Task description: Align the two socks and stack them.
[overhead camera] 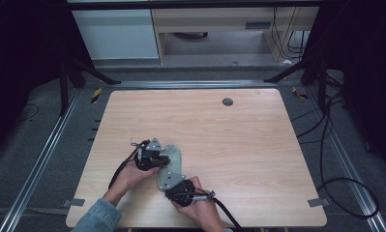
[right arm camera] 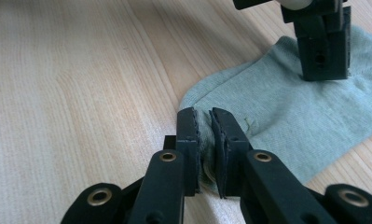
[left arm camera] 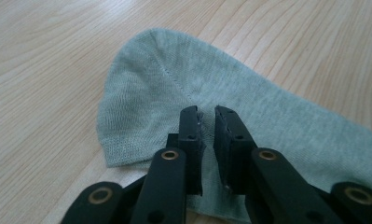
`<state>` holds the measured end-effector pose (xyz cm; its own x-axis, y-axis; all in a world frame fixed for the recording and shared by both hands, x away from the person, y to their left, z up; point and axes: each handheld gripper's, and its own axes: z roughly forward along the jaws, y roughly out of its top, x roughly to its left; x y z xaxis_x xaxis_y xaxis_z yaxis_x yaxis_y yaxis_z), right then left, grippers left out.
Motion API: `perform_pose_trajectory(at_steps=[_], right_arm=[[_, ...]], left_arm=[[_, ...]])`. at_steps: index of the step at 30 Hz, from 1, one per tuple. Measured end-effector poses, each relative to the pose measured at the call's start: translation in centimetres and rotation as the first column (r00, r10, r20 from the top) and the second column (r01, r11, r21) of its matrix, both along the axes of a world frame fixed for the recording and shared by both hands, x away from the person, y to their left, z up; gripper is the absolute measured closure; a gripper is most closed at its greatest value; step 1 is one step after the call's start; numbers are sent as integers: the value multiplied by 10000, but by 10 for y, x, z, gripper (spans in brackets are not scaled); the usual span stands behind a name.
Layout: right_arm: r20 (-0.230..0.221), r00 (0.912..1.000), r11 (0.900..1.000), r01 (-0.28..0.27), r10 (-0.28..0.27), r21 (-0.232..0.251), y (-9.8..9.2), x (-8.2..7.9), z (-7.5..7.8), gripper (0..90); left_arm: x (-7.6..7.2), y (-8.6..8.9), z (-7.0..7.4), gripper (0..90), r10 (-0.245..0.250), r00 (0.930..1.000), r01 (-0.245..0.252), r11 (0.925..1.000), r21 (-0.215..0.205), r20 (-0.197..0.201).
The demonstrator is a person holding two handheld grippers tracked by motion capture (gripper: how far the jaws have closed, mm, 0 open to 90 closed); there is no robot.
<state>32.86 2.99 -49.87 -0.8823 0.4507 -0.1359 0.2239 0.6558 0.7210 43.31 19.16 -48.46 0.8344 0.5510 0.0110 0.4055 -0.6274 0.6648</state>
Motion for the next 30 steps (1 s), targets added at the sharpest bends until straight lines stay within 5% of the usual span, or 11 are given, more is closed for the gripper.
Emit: perform_pose_trajectory(at_steps=[9, 15, 18, 23, 30], right_arm=[[-83, 10000, 9999, 2, -1, 136, -3, -3, 4, 826], [-142, 9999, 9995, 65, -60, 297, -8, -4, 7, 828], [-212, 9998, 9993, 72, -64, 368, -10, -5, 10, 830], [-231, 9997, 9991, 51, -41, 432, -15, -7, 16, 833], [-192, 9998, 9985, 30, -20, 546, -21, -6, 29, 840]], left_arm=[[-9, 5, 19, 792, -189, 9992, 196, 9996, -182, 361], [-19, 6, 13, 799, -530, 9983, 532, 9985, -103, 234], [-21, 5, 5, 801, -539, 9983, 533, 9982, 269, 232], [-19, 8, -1, 814, -491, 9988, 490, 9987, -129, -83], [-21, 6, -3, 823, -689, 9976, 689, 9976, -11, -109]])
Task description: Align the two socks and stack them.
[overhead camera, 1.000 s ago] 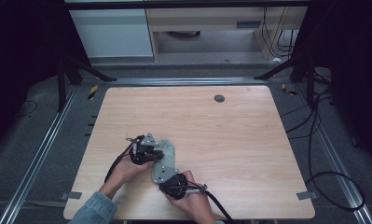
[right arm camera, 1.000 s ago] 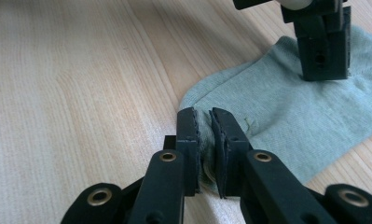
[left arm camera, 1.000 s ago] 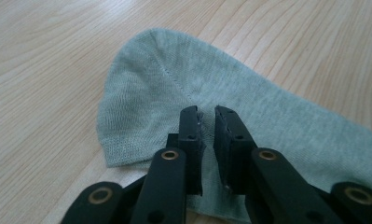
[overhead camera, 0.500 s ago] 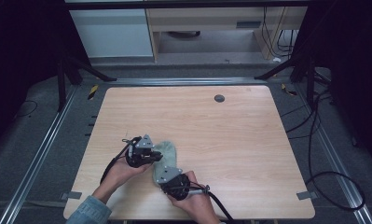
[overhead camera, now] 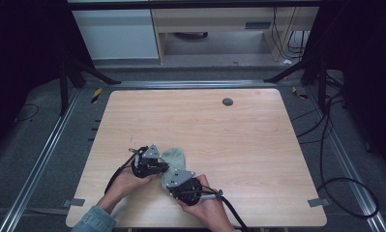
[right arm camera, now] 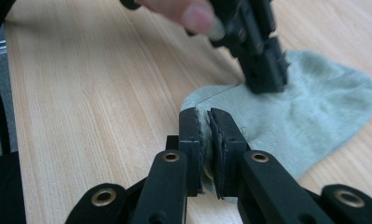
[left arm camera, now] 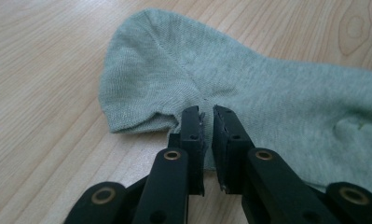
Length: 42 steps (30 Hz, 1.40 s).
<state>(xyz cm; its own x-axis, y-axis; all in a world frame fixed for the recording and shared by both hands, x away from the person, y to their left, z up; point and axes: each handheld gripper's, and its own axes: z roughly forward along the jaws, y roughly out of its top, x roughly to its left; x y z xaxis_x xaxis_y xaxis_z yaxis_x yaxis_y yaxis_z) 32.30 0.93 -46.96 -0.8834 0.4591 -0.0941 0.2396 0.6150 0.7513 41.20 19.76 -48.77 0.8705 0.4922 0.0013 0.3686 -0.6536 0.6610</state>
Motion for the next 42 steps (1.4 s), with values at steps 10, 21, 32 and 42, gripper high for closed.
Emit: perform_pose_trajectory(at_steps=[10, 21, 32, 42], right_arm=[[44, 10000, 10000, 32, -32, -74, -4, 12, 23, 846], [-43, 10000, 9999, 21, -22, -132, -6, 19, 32, 848], [-120, 9999, 9999, 15, -16, -106, -11, 17, 32, 848], [-109, 9999, 9999, 131, -132, -72, -20, 15, 33, 849]], left_arm=[[-3, 0, -3, 838, -59, 9999, 56, 9997, -256, -123], [-4, -2, -4, 842, -115, 9999, 112, 9995, -309, -108], [-7, -2, 5, 809, 35, 9998, -26, 9991, -418, 213], [-7, -11, 0, 813, -51, 9999, 56, 9995, -323, 144]])
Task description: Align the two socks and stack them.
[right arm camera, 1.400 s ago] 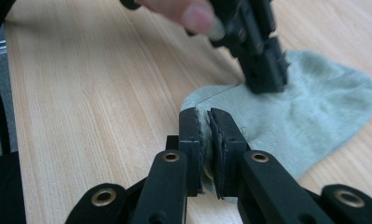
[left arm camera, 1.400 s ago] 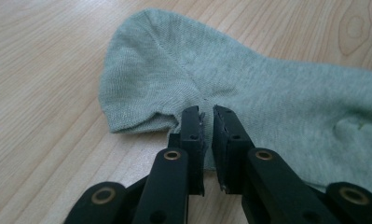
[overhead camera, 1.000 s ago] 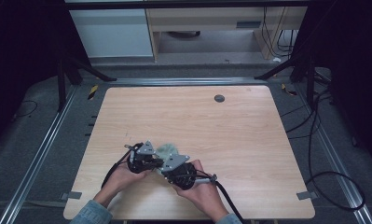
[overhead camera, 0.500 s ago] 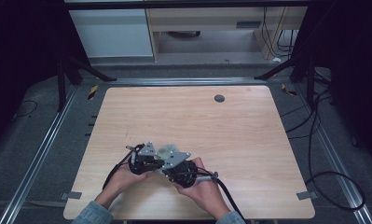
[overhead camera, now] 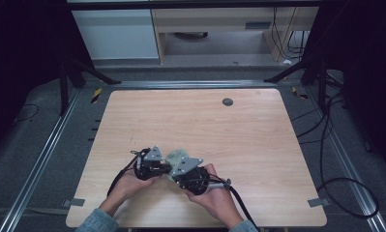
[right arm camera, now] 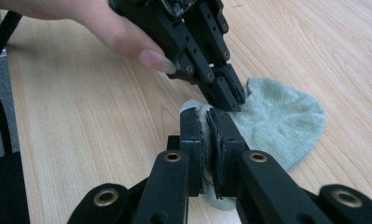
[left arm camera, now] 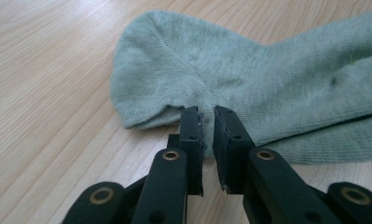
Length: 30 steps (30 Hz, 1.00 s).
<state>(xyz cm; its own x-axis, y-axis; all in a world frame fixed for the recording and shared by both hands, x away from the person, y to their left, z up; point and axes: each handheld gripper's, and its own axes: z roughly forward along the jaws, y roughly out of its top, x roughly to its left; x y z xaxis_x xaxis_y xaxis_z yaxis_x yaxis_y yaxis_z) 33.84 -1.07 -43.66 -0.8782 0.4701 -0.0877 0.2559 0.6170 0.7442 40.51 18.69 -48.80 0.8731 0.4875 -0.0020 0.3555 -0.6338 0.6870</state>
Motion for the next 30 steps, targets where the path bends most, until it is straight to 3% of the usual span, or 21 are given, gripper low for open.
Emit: perform_pose_trajectory(at_steps=[15, 20, 30], right_arm=[[-69, 9992, 9993, 385, -385, 26, -33, -5, 0, 848], [-25, 9989, 9989, 472, -472, -47, -39, -6, 3, 848], [-5, 9982, 9981, 605, -605, -142, -43, 10, 10, 848]], left_arm=[[2, -38, -2, 821, -265, 9996, 265, 9996, 16, 46], [2, -43, -2, 826, -396, 9992, 396, 9992, 29, 9], [2, -44, -3, 839, -355, 9994, 355, 9994, -36, 58]])
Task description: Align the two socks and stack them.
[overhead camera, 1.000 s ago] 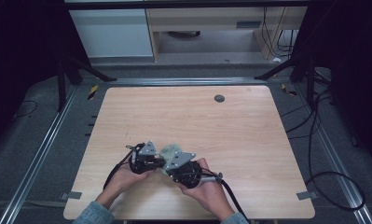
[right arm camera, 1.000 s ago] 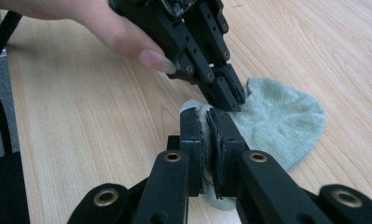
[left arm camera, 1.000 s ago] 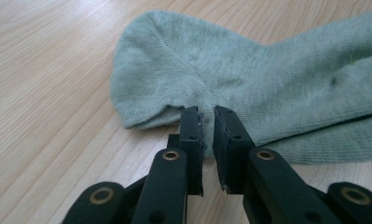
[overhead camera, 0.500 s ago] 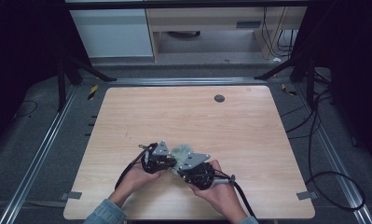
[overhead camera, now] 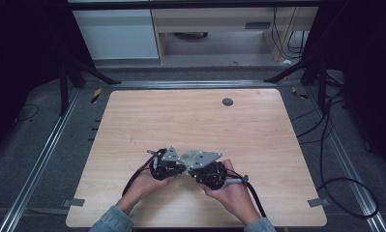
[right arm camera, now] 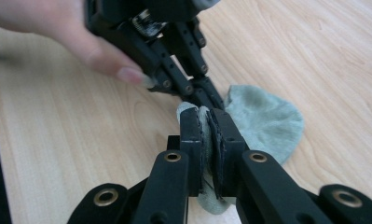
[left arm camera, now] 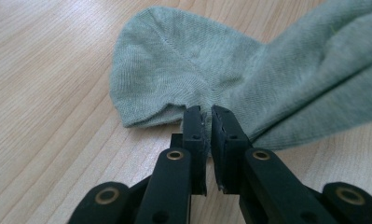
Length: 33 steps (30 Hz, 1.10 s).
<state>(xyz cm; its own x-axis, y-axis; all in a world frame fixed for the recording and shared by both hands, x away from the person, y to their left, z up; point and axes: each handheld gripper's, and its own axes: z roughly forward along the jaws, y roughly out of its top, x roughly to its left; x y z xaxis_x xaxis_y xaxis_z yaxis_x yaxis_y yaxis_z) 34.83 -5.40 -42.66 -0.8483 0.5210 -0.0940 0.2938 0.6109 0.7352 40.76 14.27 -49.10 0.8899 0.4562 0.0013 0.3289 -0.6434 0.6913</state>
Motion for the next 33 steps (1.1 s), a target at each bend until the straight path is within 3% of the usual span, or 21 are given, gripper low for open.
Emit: perform_pose_trajectory(at_steps=[8, 17, 33], right_arm=[[-68, 9999, 9999, 134, -133, 85, -3, 16, 3, 849], [-76, 9999, 9997, 149, -150, -170, 0, 37, 7, 849], [-225, 9996, 9996, 166, -171, -248, 6, 58, 2, 847]], left_arm=[[1, 1, -1, 844, 39, 9999, -41, 9999, -155, -125], [3, 2, -1, 855, 2, 9998, -6, 9998, -218, -187], [3, 3, -2, 858, -10, 9998, 3, 9996, -290, -216]])
